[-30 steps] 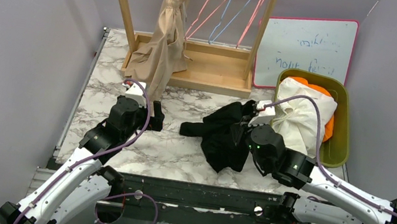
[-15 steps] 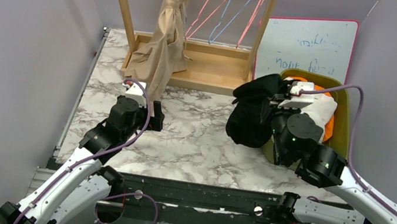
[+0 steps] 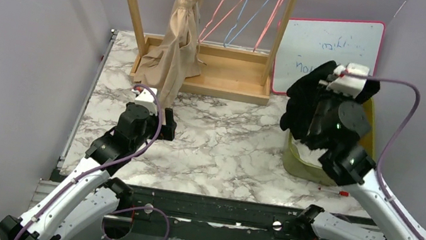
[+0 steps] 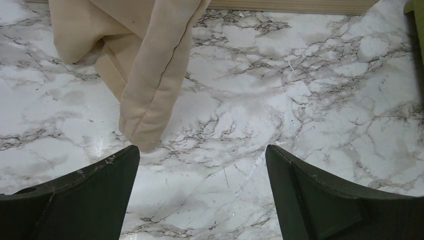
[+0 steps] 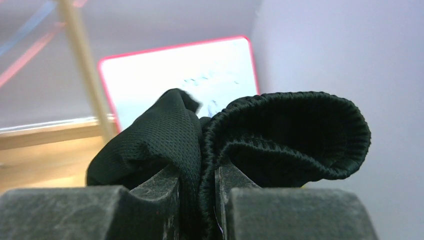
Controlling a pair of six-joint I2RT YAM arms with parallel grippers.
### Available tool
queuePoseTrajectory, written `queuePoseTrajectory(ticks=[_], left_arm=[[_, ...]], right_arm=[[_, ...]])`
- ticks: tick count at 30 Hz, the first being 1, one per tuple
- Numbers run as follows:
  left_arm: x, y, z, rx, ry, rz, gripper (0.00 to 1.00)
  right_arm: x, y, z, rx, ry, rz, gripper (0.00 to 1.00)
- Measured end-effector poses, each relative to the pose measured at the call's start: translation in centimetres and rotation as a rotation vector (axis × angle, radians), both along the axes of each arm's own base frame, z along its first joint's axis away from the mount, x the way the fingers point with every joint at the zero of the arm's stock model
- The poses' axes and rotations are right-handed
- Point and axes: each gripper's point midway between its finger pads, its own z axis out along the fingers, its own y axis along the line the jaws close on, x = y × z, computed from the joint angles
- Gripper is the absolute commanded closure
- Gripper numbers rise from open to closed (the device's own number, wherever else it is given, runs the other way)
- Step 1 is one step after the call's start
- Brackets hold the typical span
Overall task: Remove the shorts from the hanger
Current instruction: Place the shorts in the basket.
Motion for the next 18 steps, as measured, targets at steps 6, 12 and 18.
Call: queuePoseTrajectory(ticks=[6, 12, 18], left_arm=[[0.0, 0.0, 0.0, -0.001, -0.001, 0.0, 0.01], [0.0, 0.0, 0.0, -0.001, 0.0, 0.001, 0.01], [-0.1, 0.0, 0.0, -0.001, 0.0, 0.001, 0.01]], right_arm=[[4.0, -8.2, -2.9, 0.033, 0.122, -0.254, 0.99], [3.8, -11.1, -4.7, 0.123, 0.197, -0.306, 0.99], [2.5, -12.0, -4.1, 0.178, 0.181, -0.328, 0.99]])
